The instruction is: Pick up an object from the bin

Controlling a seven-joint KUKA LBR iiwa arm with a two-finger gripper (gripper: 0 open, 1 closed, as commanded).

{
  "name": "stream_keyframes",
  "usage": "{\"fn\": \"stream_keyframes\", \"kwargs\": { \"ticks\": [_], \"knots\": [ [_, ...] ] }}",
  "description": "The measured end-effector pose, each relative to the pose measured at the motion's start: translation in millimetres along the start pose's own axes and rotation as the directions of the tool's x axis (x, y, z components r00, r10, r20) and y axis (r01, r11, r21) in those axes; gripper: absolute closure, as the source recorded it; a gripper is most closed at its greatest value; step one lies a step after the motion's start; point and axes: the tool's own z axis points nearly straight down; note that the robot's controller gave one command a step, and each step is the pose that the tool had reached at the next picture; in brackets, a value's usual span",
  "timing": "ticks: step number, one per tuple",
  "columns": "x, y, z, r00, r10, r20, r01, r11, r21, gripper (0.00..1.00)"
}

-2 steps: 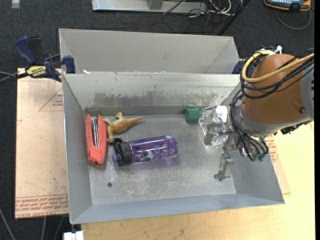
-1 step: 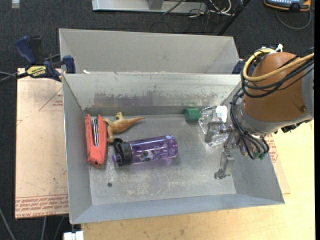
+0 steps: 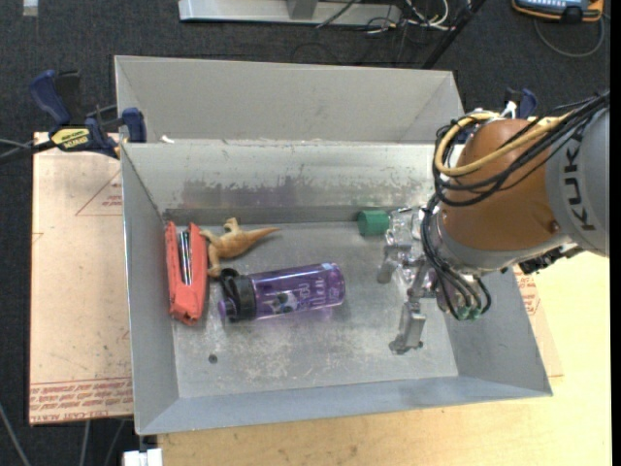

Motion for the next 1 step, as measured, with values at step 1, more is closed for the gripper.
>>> {"fn": "stream_keyframes", "kwargs": {
  "ticks": [1],
  "knots": [
    [-20.5, 20.7, 35.1, 1.0, -0.019, -0.002, 0.019, 1.0, -0.002, 0.0]
  ]
}}
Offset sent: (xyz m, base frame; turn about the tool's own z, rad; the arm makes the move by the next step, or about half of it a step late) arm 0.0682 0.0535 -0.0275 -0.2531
